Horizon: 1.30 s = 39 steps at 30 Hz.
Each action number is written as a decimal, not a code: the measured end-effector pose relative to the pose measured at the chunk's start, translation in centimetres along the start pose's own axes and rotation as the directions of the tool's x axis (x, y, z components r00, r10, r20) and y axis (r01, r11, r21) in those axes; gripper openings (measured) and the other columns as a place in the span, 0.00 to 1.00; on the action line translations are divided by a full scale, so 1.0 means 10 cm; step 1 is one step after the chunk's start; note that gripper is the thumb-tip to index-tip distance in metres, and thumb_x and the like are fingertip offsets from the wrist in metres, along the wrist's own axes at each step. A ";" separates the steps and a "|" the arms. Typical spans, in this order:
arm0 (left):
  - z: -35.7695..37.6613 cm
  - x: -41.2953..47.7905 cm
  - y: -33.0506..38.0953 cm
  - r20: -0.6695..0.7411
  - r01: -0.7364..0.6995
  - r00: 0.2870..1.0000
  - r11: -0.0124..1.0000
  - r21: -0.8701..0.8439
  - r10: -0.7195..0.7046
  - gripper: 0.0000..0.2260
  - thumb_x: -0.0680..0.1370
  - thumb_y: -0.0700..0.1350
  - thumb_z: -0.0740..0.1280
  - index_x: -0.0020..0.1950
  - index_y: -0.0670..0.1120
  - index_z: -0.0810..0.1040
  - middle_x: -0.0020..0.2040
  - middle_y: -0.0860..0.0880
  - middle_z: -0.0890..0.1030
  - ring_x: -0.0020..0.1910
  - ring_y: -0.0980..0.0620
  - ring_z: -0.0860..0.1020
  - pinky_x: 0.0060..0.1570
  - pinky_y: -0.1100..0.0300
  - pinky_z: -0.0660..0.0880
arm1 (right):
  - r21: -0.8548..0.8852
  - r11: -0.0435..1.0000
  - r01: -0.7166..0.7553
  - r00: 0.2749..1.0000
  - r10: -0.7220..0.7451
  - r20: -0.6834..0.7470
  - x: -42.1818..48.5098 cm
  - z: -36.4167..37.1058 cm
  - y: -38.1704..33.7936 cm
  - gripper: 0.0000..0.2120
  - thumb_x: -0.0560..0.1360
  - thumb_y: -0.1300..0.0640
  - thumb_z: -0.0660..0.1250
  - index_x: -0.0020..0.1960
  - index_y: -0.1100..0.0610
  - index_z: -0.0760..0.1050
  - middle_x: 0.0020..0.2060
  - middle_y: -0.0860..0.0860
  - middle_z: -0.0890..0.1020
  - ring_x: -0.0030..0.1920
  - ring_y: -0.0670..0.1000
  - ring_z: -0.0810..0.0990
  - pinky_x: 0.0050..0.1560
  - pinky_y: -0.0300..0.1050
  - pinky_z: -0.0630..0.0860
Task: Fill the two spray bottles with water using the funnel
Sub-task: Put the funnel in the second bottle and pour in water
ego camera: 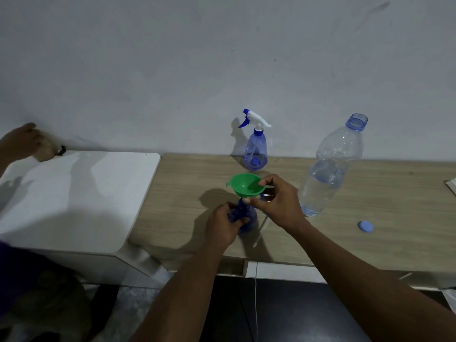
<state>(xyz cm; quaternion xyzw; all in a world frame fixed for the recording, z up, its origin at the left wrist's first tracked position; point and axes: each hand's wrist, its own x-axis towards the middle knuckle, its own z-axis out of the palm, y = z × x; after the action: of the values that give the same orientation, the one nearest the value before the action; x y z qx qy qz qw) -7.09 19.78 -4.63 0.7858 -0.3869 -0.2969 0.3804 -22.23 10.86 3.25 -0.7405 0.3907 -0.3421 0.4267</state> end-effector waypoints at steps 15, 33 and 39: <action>-0.06 -0.05 0.11 0.014 0.045 0.999 0.998 0.039 -0.045 0.22 0.67 0.55 0.78 0.60 0.58 0.80 0.51 0.53 0.86 0.49 0.50 0.83 0.51 0.47 0.81 | -0.167 0.979 0.119 0.991 -0.107 0.080 -0.10 -0.03 0.10 0.26 0.63 0.47 0.82 0.55 0.51 0.74 0.53 0.45 0.81 0.56 0.46 0.80 0.51 0.44 0.81; 0.05 0.00 0.05 0.028 0.015 1.000 0.999 -0.049 -0.013 0.29 0.60 0.62 0.78 0.59 0.59 0.79 0.50 0.55 0.86 0.49 0.49 0.84 0.52 0.46 0.82 | -0.295 0.955 -0.038 0.915 -0.086 -0.395 -0.35 -0.54 0.26 0.19 0.71 0.53 0.75 0.56 0.54 0.70 0.45 0.48 0.76 0.42 0.48 0.75 0.43 0.52 0.78; 0.10 0.05 0.07 0.080 0.007 0.997 0.994 -0.111 0.002 0.24 0.62 0.56 0.81 0.55 0.58 0.80 0.48 0.53 0.86 0.49 0.48 0.85 0.54 0.44 0.81 | -0.097 0.982 -0.161 0.633 0.028 -0.773 -0.16 -0.79 0.26 0.35 0.67 0.44 0.77 0.64 0.59 0.66 0.60 0.55 0.70 0.58 0.54 0.72 0.59 0.56 0.74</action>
<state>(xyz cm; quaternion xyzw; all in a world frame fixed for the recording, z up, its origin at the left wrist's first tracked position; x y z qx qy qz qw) -7.85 18.69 -4.68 0.7512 -0.3839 -0.3496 0.4075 -30.39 8.51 3.77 -0.5344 0.5988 -0.5695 0.1778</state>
